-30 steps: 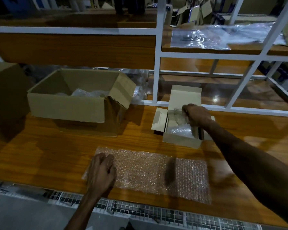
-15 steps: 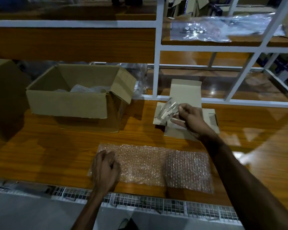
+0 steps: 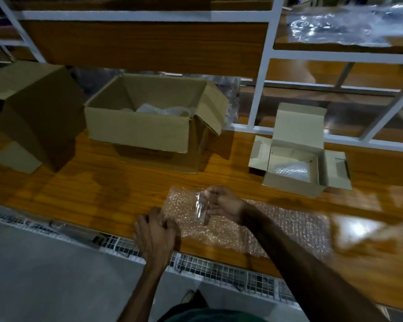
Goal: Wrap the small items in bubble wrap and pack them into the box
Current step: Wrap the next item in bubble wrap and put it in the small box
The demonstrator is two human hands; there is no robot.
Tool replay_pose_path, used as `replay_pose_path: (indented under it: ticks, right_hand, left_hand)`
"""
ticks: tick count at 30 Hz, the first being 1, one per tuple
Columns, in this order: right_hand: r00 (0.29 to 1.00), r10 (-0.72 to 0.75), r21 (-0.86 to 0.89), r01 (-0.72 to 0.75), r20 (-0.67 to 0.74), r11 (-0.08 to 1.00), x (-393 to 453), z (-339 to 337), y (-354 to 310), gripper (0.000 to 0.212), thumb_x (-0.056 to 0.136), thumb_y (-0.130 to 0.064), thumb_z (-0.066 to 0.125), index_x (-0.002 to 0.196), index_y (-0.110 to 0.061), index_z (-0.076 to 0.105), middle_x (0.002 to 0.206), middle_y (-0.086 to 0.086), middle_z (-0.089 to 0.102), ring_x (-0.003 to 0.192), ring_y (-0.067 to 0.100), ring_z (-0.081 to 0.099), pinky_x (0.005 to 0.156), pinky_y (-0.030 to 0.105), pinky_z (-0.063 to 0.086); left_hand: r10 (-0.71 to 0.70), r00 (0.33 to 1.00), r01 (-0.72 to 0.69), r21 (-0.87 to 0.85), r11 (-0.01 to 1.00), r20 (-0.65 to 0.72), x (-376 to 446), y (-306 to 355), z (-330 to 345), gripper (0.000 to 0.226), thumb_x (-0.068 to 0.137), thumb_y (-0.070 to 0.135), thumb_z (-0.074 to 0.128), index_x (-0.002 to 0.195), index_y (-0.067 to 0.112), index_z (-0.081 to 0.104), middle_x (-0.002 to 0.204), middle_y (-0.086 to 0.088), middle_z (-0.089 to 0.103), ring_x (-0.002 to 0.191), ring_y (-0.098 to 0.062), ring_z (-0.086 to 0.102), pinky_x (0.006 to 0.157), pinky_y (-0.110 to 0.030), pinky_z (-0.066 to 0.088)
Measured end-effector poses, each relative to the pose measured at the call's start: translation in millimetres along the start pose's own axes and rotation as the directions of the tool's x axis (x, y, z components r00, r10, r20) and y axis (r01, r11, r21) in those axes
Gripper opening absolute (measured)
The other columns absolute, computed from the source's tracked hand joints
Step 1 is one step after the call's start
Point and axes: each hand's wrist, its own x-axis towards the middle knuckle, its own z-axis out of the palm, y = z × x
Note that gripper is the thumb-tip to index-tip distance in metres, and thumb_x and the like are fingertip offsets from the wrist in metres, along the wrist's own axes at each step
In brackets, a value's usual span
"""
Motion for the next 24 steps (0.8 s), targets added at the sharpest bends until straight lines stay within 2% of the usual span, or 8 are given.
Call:
replay_pose_path:
  ticks: [3, 9, 13, 17, 19, 21, 22, 24]
  right_hand:
    - [0.998, 0.039, -0.037, -0.037, 0.046, 0.999, 20, 22, 9, 0.01, 0.106, -0.017, 0.055, 0.107, -0.01, 0.062, 0.119, 0.012, 0.068, 0.109, 0.026, 0.07, 0.092, 0.041, 0.059]
    - [0.996, 0.055, -0.139, -0.044, 0.071, 0.989, 35, 43, -1, 0.013, 0.107, -0.009, 0.05, 0.104, -0.01, 0.063, 0.099, 0.006, 0.067, 0.081, 0.015, 0.067, 0.063, 0.024, 0.053]
    - [0.997, 0.069, -0.322, -0.061, 0.016, 0.945, 46, 56, -12, 0.019, 0.104, -0.003, 0.047, 0.098, -0.012, 0.063, 0.098, 0.002, 0.063, 0.088, 0.019, 0.061, 0.072, 0.034, 0.049]
    - [0.999, 0.032, -0.403, -0.032, -0.007, 0.915, 53, 68, -14, 0.022, 0.105, -0.006, 0.051, 0.09, -0.016, 0.063, 0.089, -0.017, 0.056, 0.077, 0.005, 0.057, 0.056, 0.019, 0.047]
    - [0.999, -0.001, -0.436, -0.015, -0.037, 0.9, 60, 72, -7, 0.012, 0.103, -0.018, 0.061, 0.093, -0.017, 0.068, 0.092, -0.011, 0.065, 0.084, 0.013, 0.066, 0.066, 0.031, 0.059]
    - [0.995, -0.035, -0.478, -0.014, -0.093, 0.878, 64, 74, 0, 0.014, 0.1, -0.029, 0.066, 0.101, -0.016, 0.07, 0.099, -0.001, 0.071, 0.091, 0.023, 0.071, 0.081, 0.043, 0.063]
    - [0.992, -0.047, -0.489, -0.017, -0.119, 0.872, 64, 75, 2, 0.018, 0.1, -0.031, 0.065, 0.104, -0.014, 0.07, 0.1, 0.002, 0.07, 0.088, 0.024, 0.069, 0.081, 0.041, 0.061]
    - [0.989, -0.078, -0.49, 0.007, -0.125, 0.871, 61, 76, 4, 0.02, 0.103, -0.033, 0.061, 0.093, -0.016, 0.067, 0.09, 0.004, 0.064, 0.078, 0.021, 0.061, 0.072, 0.038, 0.053]
  left_hand:
    - [-0.064, 0.998, 0.064, 0.024, 0.998, 0.004, 2, -3, -4, 0.046, 0.086, 0.045, 0.077, 0.12, 0.016, 0.064, 0.122, -0.014, 0.055, 0.116, -0.031, 0.049, 0.099, -0.049, 0.04]
    - [-0.099, 0.995, 0.097, 0.094, 0.991, 0.018, 7, -12, -9, 0.04, 0.084, 0.057, 0.076, 0.1, 0.021, 0.067, 0.115, -0.01, 0.061, 0.114, -0.03, 0.053, 0.1, -0.045, 0.037]
    - [-0.124, 0.988, 0.119, 0.065, 0.991, 0.087, 14, -12, -11, 0.031, 0.089, 0.053, 0.073, 0.091, 0.023, 0.065, 0.118, -0.006, 0.06, 0.118, -0.028, 0.051, 0.105, -0.047, 0.033]
    - [-0.158, 0.976, 0.162, -0.012, 0.987, 0.147, 19, -16, -7, 0.024, 0.09, 0.05, 0.069, 0.078, 0.029, 0.064, 0.105, 0.003, 0.062, 0.111, -0.025, 0.056, 0.106, -0.052, 0.036]
    - [-0.178, 0.967, 0.198, -0.099, 0.975, 0.181, 20, -21, -7, 0.024, 0.087, 0.051, 0.062, 0.075, 0.031, 0.064, 0.093, 0.007, 0.066, 0.097, -0.023, 0.064, 0.1, -0.055, 0.044]
    - [-0.202, 0.958, 0.244, -0.206, 0.948, 0.204, 21, -19, -12, 0.02, 0.091, 0.042, 0.063, 0.076, 0.029, 0.067, 0.083, 0.009, 0.069, 0.086, -0.022, 0.066, 0.095, -0.052, 0.049]
    - [-0.206, 0.954, 0.26, -0.257, 0.931, 0.218, 20, -16, -14, 0.019, 0.094, 0.034, 0.067, 0.077, 0.027, 0.069, 0.08, 0.008, 0.07, 0.083, -0.022, 0.066, 0.091, -0.047, 0.05]
    - [-0.185, 0.948, 0.274, -0.368, 0.889, 0.259, 19, -8, -20, 0.02, 0.097, 0.023, 0.069, 0.077, 0.022, 0.07, 0.076, 0.004, 0.071, 0.079, -0.021, 0.066, 0.076, -0.036, 0.048]
